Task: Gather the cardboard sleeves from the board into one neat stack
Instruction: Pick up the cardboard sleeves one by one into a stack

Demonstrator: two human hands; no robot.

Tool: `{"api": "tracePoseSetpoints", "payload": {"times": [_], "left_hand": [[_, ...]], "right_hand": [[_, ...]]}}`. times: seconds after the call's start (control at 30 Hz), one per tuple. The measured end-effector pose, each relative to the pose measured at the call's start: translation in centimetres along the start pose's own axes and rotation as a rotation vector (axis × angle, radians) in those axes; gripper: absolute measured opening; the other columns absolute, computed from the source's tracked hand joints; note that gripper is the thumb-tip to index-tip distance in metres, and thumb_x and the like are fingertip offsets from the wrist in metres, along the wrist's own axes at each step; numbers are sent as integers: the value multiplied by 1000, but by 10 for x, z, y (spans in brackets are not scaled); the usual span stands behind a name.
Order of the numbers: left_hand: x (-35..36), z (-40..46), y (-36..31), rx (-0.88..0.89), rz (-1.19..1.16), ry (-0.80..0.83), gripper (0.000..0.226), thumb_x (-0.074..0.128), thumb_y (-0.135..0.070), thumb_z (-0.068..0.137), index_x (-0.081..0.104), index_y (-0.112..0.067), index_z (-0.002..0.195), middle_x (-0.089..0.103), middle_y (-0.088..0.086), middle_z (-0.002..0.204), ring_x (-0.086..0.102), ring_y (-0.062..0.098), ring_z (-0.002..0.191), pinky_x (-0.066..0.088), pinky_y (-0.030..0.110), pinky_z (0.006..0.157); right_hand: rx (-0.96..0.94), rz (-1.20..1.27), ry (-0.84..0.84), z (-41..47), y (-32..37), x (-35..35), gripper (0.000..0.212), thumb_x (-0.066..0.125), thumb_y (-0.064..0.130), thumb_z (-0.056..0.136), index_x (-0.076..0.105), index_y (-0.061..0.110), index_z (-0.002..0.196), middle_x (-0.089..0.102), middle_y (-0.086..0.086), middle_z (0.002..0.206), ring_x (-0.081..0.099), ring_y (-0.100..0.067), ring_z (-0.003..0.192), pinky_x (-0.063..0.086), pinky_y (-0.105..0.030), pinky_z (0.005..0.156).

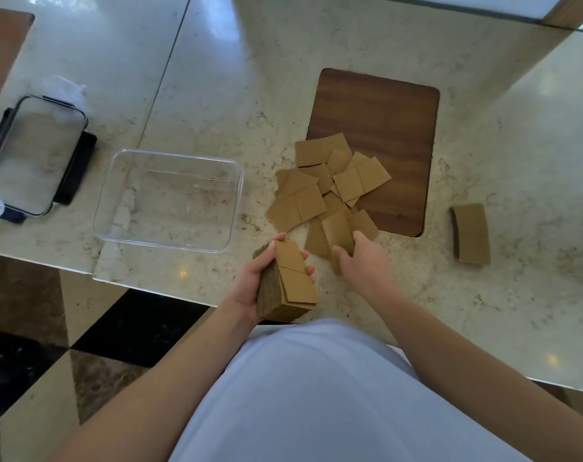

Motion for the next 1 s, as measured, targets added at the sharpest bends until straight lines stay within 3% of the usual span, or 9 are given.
{"api": "tracePoseSetpoints", "payload": {"times": [0.1, 0.2, 0.27, 0.43, 0.57, 0.63, 0.73, 0.9, 1.0], "left_hand": [[-6, 1, -1, 7, 62, -82, 48, 81, -30, 78, 65, -21, 122, 70, 25, 114, 70, 46, 99, 60, 57, 84], [-5, 4, -5, 24, 127, -109, 58, 84, -31, 75, 66, -22, 129, 70, 23, 121, 73, 42, 99, 61, 55, 80], [1, 6, -7, 25, 147, -79, 56, 84, -30, 77, 69, -26, 130, 71, 22, 125, 74, 40, 100, 61, 56, 74], [3, 7, -14, 44, 93, 71, 85, 93, -23, 68, 56, -29, 144, 68, 24, 126, 70, 41, 105, 58, 60, 76], [2, 9, -17, 51, 50, 151, 81, 87, -25, 77, 49, -34, 149, 67, 24, 123, 69, 39, 102, 58, 54, 81], [7, 9, -16, 53, -17, 201, 69, 80, -26, 85, 51, -31, 147, 65, 23, 120, 66, 39, 100, 55, 53, 85], [11, 8, -19, 57, -125, 211, 43, 75, -30, 90, 62, -26, 132, 65, 23, 114, 65, 37, 98, 53, 54, 92], [3, 7, -28, 126, -113, 139, 42, 88, -30, 77, 67, -17, 111, 64, 25, 108, 68, 40, 92, 56, 57, 91], [-6, 2, -31, 131, -84, 69, 48, 90, -29, 72, 66, -16, 111, 66, 26, 108, 69, 41, 93, 57, 57, 89]], "right_hand": [[109, 345, 47, -6, 1, -7, 30, 49, 38, 105, 52, 15, 86, 58, -1, 81, 57, -22, 77, 44, -33, 63], [206, 581, 366, -25, 22, 9, 28, 45, 47, 105, 63, 26, 106, 70, 6, 92, 67, -12, 80, 50, -30, 71], [98, 349, 543, -35, 41, 25, 36, 41, 53, 104, 63, 25, 110, 68, 5, 98, 64, -13, 85, 50, -32, 74], [-122, -150, 583, -25, 66, 29, 61, 32, 80, 91, 62, 27, 94, 65, 4, 88, 62, -14, 80, 45, -31, 63], [-100, -216, 537, 1, 75, 10, 89, 45, 103, 48, 56, 24, 87, 63, 4, 86, 60, -13, 77, 44, -30, 60], [-68, -70, 477, 18, 80, 4, 90, 54, 97, 54, 61, 22, 104, 66, 4, 99, 63, -13, 88, 50, -30, 70], [-39, 18, 107, 49, 79, -11, 78, 68, 73, 78, 58, 13, 127, 59, -3, 119, 57, -21, 110, 51, -38, 89], [-46, -292, -131, 58, 90, 6, 73, 76, 63, 78, 55, 8, 120, 52, -14, 127, 46, -35, 121, 43, -47, 96], [-9, -227, -112, 63, 93, 9, 73, 83, 57, 73, 54, 7, 117, 56, -14, 123, 50, -36, 120, 44, -49, 98]]}}
Point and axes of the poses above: each hand's wrist, its own z-axis towards the middle knuckle, its own x-axis out of the palm, y = z × x, the point moved 9 cm from there along z, towards the middle knuckle
